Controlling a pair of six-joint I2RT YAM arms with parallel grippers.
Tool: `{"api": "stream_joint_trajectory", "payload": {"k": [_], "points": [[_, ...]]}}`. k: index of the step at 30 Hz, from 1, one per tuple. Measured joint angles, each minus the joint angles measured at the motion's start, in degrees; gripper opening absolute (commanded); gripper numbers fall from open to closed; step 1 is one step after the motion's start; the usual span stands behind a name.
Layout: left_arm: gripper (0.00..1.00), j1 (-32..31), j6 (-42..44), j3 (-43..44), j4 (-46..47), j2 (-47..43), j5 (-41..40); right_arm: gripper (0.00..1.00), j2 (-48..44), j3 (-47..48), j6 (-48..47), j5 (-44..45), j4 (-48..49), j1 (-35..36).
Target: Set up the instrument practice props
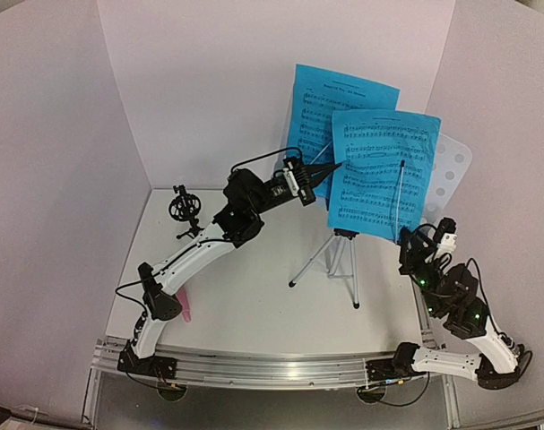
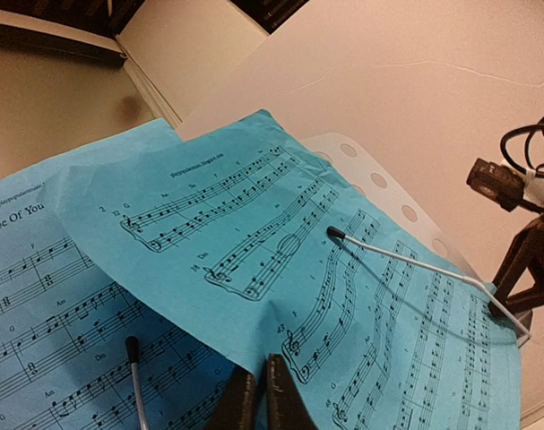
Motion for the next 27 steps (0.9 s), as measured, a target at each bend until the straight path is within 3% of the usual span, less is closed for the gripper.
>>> {"api": "stream_joint_trajectory", "payload": {"k": [2,7,15,20,27], "points": [[0.0,0.0,0.4,0.3,0.4,0.4,0.0,0.63,0.1,0.4,-0.1,-1.1,-0.6,0.0],[0.0,0.0,2.1,0.4,2.0,1.2,0.4,0.69,3.2,7.2,-1.1,-5.2,-4.5,-0.2],[0.0,0.1,6.6,0.7,3.7,1.4,2.2,0.69,10.0,22.7,-6.4,-8.0,-10.3,-0.2],[0.0,0.2,8.7,0.7,4.1,1.8,3.5,0.69,10.5,26.2,-10.4,-7.1,-11.3,-0.2],[0.0,1.3,10.4,1.9,4.0,3.0,7.6,0.68,17.5,40.5,-23.3,-5.3,-12.1,-0.1]]}}
